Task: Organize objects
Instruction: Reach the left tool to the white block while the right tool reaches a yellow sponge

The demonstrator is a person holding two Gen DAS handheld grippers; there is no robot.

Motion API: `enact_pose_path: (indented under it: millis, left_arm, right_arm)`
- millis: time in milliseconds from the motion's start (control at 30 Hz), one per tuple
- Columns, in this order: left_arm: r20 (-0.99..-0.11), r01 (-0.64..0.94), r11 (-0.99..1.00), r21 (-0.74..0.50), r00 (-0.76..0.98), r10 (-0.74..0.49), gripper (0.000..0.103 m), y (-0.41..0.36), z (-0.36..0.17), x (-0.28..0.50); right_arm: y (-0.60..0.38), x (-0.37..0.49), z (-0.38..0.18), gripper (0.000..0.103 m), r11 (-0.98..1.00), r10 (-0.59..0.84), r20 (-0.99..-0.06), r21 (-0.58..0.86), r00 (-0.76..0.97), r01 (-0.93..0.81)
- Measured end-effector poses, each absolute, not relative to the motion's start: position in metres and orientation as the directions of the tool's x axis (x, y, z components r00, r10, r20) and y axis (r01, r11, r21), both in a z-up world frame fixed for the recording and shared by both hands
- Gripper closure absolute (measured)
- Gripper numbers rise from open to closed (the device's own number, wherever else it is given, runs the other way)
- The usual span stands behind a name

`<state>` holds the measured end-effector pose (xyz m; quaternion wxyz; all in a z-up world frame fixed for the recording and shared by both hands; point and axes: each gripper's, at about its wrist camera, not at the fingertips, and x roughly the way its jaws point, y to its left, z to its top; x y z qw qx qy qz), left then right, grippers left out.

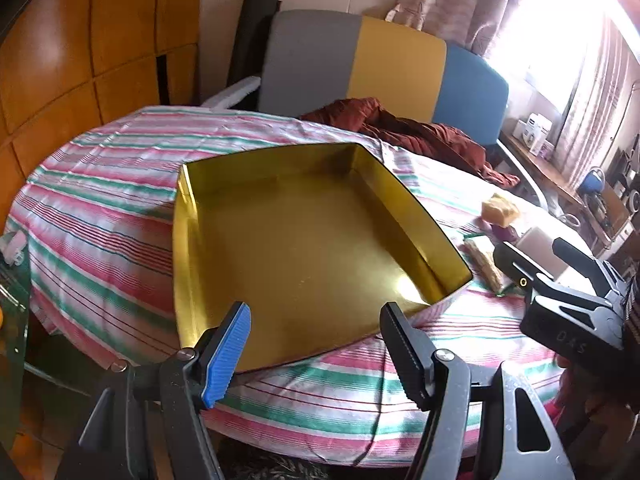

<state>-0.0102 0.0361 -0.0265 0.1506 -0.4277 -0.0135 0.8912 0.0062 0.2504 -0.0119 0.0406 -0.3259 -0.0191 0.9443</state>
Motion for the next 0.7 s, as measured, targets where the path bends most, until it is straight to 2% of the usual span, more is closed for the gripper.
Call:
enact_pose_path:
  millis: [267,433,700]
  left_arm:
    - [-0.756,-0.324,-0.927,-0.188,-0.555,0.347,0.035,0.053,-0.027,-0.015]
    - [-0.747,-0.382,-0.905,-0.188,-0.543,0.385,0.023,0.071,-0.020,-0.020]
    - [-0.749,-0.490,-0.856,-0.166,-0.502,0.432,0.021,0.108,-0.014,-0.027]
  right_arm:
    - [0.268,0.010,-0.012,0.000,-0.993,0.122,-0.626,-0.073,-0.770,-0.098]
    - [0.286,0.011,-0.014,0.000,-0.988,0.151,-0.638,-0.073,-0.755,-0.136]
    - [0.346,0.027,-0.011,0.000,-0.979,0.155,-0.687,-0.013,-0.710,-0.202]
